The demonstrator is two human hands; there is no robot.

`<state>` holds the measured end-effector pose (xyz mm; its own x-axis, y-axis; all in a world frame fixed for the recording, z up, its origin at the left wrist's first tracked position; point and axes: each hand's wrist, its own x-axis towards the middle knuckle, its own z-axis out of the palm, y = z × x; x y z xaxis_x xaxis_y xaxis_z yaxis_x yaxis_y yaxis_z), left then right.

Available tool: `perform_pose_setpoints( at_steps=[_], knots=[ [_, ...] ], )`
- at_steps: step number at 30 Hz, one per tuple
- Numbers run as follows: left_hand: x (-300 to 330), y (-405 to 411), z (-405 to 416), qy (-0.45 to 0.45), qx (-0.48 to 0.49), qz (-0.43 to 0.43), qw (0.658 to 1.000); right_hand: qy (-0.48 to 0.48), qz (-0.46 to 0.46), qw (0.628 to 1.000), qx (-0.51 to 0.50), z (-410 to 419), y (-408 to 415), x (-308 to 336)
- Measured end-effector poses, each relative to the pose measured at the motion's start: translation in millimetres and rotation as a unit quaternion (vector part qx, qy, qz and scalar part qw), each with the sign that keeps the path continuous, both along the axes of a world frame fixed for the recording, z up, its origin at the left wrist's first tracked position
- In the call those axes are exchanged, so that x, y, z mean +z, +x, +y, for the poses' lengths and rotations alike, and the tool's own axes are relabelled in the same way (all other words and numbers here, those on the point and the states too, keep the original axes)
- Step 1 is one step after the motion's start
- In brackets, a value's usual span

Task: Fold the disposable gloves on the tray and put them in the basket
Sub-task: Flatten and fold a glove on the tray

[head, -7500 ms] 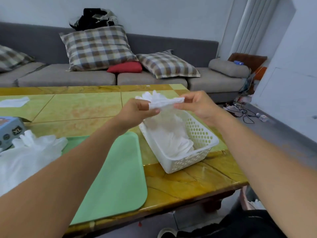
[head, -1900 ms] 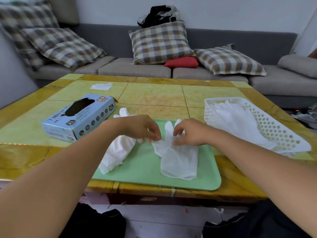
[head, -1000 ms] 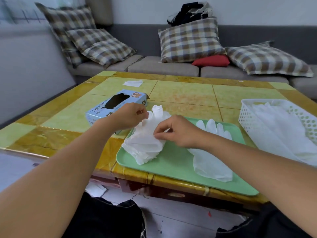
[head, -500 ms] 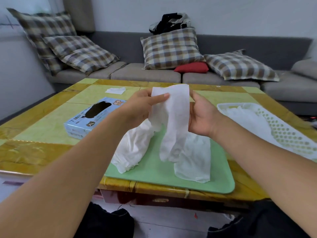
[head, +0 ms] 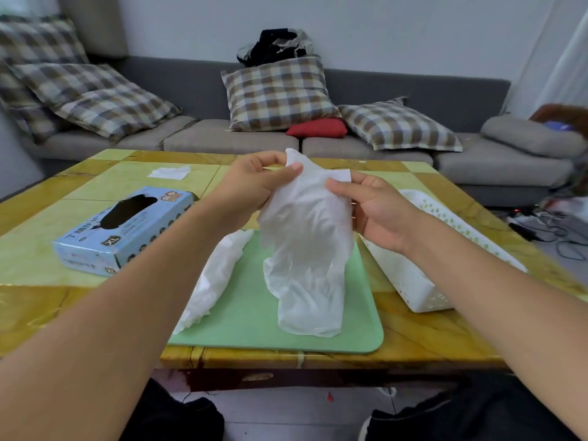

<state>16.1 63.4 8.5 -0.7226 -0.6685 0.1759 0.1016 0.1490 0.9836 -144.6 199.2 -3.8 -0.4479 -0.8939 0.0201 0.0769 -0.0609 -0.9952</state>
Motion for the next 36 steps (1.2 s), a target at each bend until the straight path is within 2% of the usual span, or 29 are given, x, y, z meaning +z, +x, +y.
perform_pose_setpoints(
  at_steps=[4,10,11,13,16,18,20,23,26,29,36],
  knots=[
    [6,-5,-1,0.007,-0.027,-0.023,0.999,-0.005,-0.063,0.997,0.033,7,-3,6],
    [-15,-21,-6,0.006,0.045,-0.120,0.992,0.070,-0.066,0.995,0.007,-5,-12,-17],
    [-17,-24,-5,-0.004,0.060,-0.110,0.992,0.056,-0.060,0.997,-0.013,-8,-12,-19],
    [-10,-27,-2,-0.035,0.073,-0.036,0.996,-0.013,-0.021,0.998,-0.051,-13,-15,-13],
    [12,-25,0,-0.111,0.034,0.072,0.991,-0.131,0.070,0.987,-0.066,-10,-21,8],
    [17,-20,0,-0.147,0.018,0.082,0.986,-0.151,0.096,0.983,-0.051,-4,-24,12],
    [5,-16,-1,-0.168,0.014,0.041,0.985,-0.110,0.157,0.980,-0.047,-1,-27,1],
    [-29,-9,-7,-0.191,-0.013,-0.099,0.977,0.024,0.267,0.963,-0.004,0,-30,-30],
    [-55,-3,-16,-0.244,-0.110,-0.229,0.936,0.127,0.358,0.921,0.084,3,-30,-55],
    [-65,-1,-15,-0.277,-0.213,-0.325,0.879,0.142,0.413,0.887,0.151,5,-23,-58],
    [-60,-4,-8,-0.316,-0.279,-0.415,0.806,0.188,0.458,0.825,0.271,7,-16,-61]
  ],
)
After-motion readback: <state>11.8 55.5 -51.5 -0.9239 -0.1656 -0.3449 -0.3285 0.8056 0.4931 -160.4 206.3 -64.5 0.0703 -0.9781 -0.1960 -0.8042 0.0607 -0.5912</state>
